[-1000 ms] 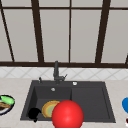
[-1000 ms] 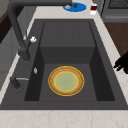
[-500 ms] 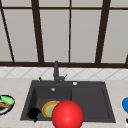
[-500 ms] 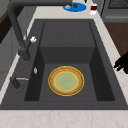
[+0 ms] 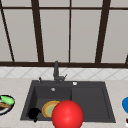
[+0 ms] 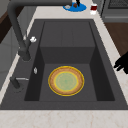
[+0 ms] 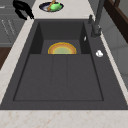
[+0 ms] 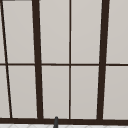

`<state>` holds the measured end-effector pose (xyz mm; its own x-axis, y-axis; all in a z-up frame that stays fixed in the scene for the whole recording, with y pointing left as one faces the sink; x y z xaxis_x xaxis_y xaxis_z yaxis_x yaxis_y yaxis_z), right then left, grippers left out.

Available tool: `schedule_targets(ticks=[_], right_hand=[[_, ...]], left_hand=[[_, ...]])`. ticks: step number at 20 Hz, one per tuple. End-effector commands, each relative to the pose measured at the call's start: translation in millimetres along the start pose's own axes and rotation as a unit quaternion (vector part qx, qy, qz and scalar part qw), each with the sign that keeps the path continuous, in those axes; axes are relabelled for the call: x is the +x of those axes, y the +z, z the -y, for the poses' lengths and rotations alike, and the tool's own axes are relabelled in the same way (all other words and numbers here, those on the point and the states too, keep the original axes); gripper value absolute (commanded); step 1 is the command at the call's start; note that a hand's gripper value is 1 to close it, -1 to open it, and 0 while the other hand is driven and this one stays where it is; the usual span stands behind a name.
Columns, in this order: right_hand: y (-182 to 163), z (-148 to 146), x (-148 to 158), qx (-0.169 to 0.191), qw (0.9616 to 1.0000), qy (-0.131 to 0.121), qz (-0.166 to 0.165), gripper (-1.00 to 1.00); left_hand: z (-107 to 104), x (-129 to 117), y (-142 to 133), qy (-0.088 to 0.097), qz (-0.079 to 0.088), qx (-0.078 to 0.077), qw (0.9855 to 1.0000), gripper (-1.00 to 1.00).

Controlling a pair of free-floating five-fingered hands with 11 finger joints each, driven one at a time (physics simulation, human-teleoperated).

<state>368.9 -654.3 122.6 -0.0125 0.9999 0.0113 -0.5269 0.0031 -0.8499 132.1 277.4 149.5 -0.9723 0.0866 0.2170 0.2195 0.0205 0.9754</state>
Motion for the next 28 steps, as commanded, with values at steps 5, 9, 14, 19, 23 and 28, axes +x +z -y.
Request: schedule_targets(ticks=[5, 9, 14, 19, 23, 28], right_hand=[[-42.2, -5.3, -9.7, 0.073, 0.9972, -0.017, -0.002, -1.00], [-24.5, -3.9, -7.9, 0.045, 0.9989, -0.011, -0.005, -1.00], [8.4, 0.2, -6.8, -0.044, 0.9984, -0.035, -0.003, -1.00], [35.8, -2.0, -6.5, -0.062, 0.9976, -0.031, -0.002, -1.00], [45.7, -8.2, -6.3, -0.038, 0.9990, -0.024, -0.001, -1.00], [53.7, -7.6, -0.6, 0.024, 0.9996, -0.016, -0.002, -1.00]], left_hand=[[0.0, 0.0, 0.0, 0.000, 0.000, 0.000, 1.0000, 0.00], [0.0, 0.0, 0.0, 0.000, 0.000, 0.000, 1.0000, 0.00], [0.0, 0.0, 0.0, 0.000, 0.000, 0.000, 1.0000, 0.00], [0.0, 0.0, 0.0, 0.000, 0.000, 0.000, 1.0000, 0.00], [0.0, 0.0, 0.0, 0.000, 0.000, 0.000, 1.0000, 0.00], [0.0, 0.0, 0.0, 0.000, 0.000, 0.000, 1.0000, 0.00]])
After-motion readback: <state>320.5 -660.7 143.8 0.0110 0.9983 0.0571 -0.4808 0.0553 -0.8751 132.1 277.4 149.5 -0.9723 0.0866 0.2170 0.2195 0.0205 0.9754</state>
